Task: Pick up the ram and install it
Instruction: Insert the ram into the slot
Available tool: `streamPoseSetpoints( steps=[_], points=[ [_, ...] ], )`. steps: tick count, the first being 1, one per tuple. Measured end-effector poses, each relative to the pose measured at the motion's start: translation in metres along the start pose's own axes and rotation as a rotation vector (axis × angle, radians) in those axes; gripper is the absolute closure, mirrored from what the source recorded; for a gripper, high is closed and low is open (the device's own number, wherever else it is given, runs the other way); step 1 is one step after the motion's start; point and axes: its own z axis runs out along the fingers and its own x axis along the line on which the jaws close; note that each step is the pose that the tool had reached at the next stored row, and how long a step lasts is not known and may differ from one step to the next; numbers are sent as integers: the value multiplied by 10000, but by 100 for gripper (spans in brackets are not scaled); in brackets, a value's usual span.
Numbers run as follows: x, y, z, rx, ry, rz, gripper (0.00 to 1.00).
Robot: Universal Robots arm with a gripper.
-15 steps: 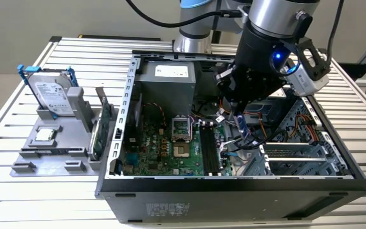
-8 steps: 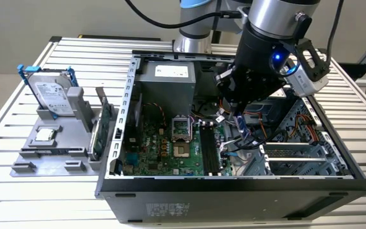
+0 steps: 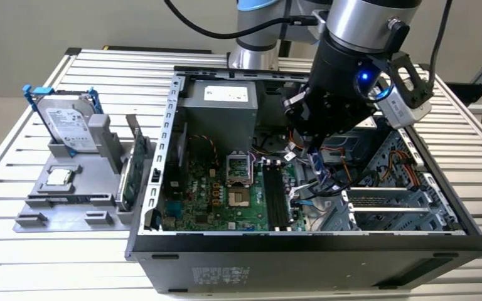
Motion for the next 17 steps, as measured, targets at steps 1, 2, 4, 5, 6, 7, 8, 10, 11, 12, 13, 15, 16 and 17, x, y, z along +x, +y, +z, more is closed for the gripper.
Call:
streamPoseSetpoints(
  steps=[1,2,4,5,6,7,8,10,11,12,13,15,16,17],
  points=[
    [0,0,0,0,0,0,100],
    [0,0,0,1,0,0,100],
    [0,0,2,-1,0,0,100],
    [0,0,2,0,0,0,100],
    [0,0,7,-3,-1,2,100],
    [0,0,14,-6,-2,20,100],
    [0,0,20,-1,0,50,100],
    [-1,0,33,2,1,151,100],
    [-1,0,41,0,2,221,100],
    [-1,0,46,0,1,295,100],
    [-1,0,52,0,2,369,100],
    [-1,0,67,-3,3,573,100],
    [-1,1,75,-1,4,653,100],
    [-1,0,77,6,6,681,100]
  ],
)
